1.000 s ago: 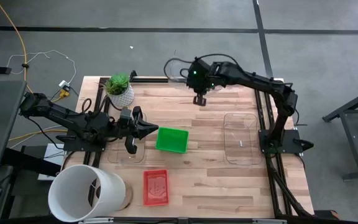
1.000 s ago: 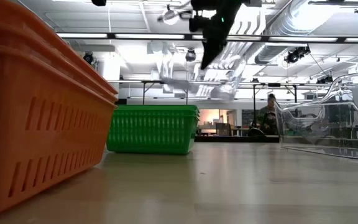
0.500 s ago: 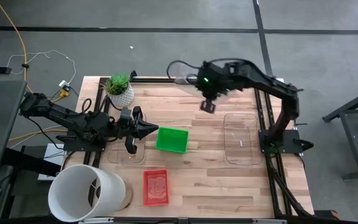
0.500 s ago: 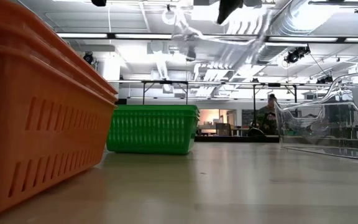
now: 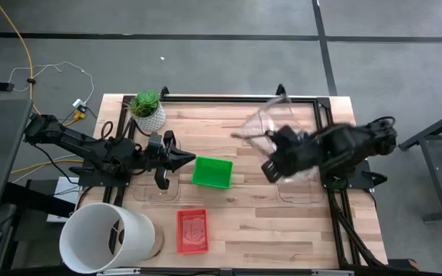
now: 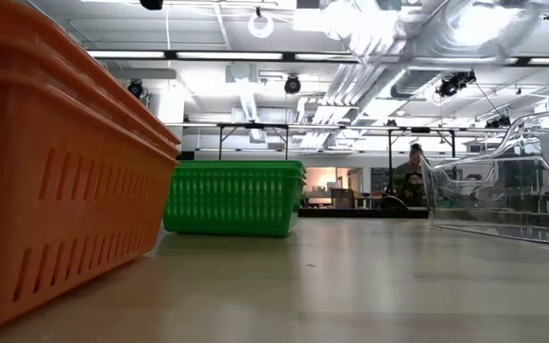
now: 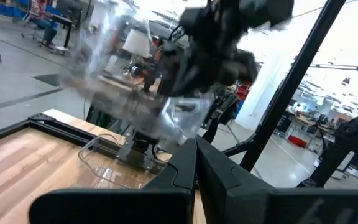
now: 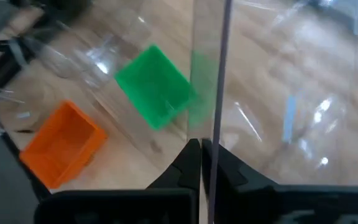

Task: Stack baskets by color
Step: Stack the top center transparent bin on the right transparent bin

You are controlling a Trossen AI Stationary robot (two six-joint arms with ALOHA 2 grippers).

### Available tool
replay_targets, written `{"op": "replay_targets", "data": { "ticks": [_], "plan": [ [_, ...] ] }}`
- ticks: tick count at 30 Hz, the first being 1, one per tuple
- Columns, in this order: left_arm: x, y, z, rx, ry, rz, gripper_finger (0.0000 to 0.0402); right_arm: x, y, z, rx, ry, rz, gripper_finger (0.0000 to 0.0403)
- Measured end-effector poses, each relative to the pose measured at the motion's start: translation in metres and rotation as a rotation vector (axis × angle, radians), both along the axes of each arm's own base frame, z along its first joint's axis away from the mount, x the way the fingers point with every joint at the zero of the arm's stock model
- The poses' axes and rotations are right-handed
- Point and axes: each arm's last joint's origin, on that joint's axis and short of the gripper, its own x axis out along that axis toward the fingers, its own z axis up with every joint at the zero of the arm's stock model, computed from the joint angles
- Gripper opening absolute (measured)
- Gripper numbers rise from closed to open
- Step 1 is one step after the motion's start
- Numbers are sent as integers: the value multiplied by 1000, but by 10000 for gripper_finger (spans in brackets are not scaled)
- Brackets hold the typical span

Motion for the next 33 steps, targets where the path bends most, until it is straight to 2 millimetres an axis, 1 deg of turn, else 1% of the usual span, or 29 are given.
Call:
{"op": "replay_targets", "data": {
  "ticks": [4, 7, 12, 19, 23, 33],
  "plan": [
    [0, 0, 0, 42, 11, 5, 0, 4, 17, -39, 53, 103, -111, 0],
    [0, 0, -1, 48, 14, 6, 0, -1, 21, -60, 86, 145, -222, 0],
    [0, 0, -2, 50, 26, 1, 0, -11, 24, -91, 125, 232, -345, 0],
    [0, 0, -2, 49, 25, -2, 0, -17, 26, -112, 123, 272, -434, 0],
    [0, 0, -2, 49, 25, -2, 0, -16, 17, -125, 109, 291, -529, 0],
    [0, 0, -2, 49, 25, -2, 0, -19, -6, -166, 142, 485, -663, 0]
  ]
}}
